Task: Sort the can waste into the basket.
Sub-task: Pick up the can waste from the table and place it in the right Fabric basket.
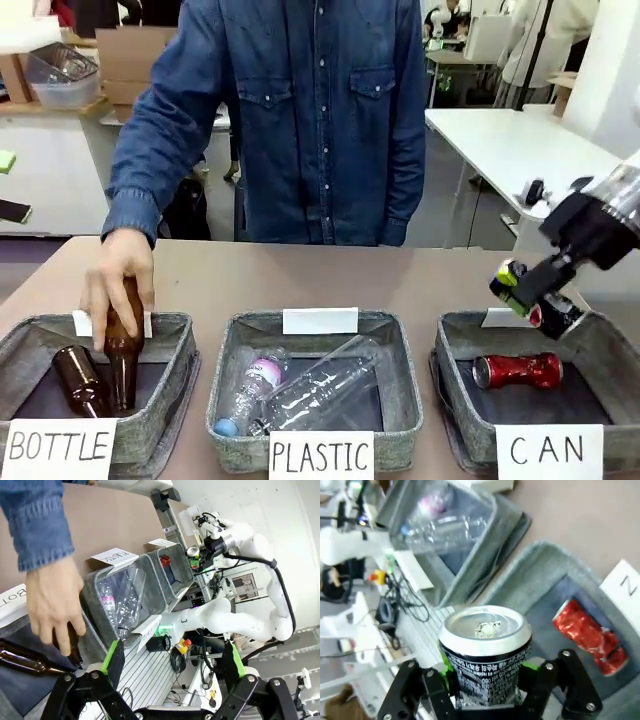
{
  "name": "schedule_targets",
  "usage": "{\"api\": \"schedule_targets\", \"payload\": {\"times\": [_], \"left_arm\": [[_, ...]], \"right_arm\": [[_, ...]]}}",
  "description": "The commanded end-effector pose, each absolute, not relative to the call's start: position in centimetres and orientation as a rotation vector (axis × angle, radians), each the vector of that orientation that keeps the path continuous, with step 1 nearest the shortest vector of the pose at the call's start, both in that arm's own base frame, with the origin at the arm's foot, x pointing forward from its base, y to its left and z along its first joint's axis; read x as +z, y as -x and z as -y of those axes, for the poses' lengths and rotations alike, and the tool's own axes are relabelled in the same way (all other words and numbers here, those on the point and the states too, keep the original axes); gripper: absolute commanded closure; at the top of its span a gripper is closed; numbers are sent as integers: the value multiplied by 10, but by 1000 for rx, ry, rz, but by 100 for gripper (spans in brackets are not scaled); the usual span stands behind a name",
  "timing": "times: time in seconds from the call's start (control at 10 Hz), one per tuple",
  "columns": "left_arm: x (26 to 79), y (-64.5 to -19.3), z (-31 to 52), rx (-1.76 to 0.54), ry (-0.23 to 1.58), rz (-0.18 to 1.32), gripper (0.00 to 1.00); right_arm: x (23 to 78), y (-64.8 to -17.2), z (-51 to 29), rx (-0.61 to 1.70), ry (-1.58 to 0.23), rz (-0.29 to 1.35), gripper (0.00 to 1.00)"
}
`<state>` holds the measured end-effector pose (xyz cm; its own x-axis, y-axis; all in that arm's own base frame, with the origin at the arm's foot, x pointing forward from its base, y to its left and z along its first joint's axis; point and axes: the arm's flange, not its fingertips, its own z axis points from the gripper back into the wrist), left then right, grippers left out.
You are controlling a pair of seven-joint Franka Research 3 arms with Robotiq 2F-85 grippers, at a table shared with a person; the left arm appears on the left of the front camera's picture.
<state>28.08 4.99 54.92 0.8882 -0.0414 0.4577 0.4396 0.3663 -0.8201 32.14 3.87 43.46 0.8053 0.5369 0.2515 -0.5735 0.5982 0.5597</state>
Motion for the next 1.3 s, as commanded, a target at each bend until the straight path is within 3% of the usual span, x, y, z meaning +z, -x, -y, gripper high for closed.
{"api": "schedule_targets", "payload": {"times": [0.0,0.3,0.7,0.8,0.9,1.0,1.1,1.2], "left_arm": [[579,-269,-78,-323,979,278,0],[654,-208,-202,-234,702,443,0],[643,-210,-185,-283,759,466,0],[642,-214,-183,-286,769,472,0],[640,-217,-181,-300,792,473,0],[636,-222,-175,-311,809,473,0],[628,-231,-163,-335,866,459,0],[619,-239,-149,-372,897,426,0]], "right_arm": [[420,-311,-51,628,-625,88,100],[403,-336,-46,612,-703,59,100],[401,-340,-43,606,-695,61,100],[400,-339,-41,604,-679,59,38],[399,-338,-39,600,-679,58,38],[399,-338,-37,598,-677,57,0],[400,-338,-36,596,-665,59,35],[400,-337,-35,591,-659,62,0]]}}
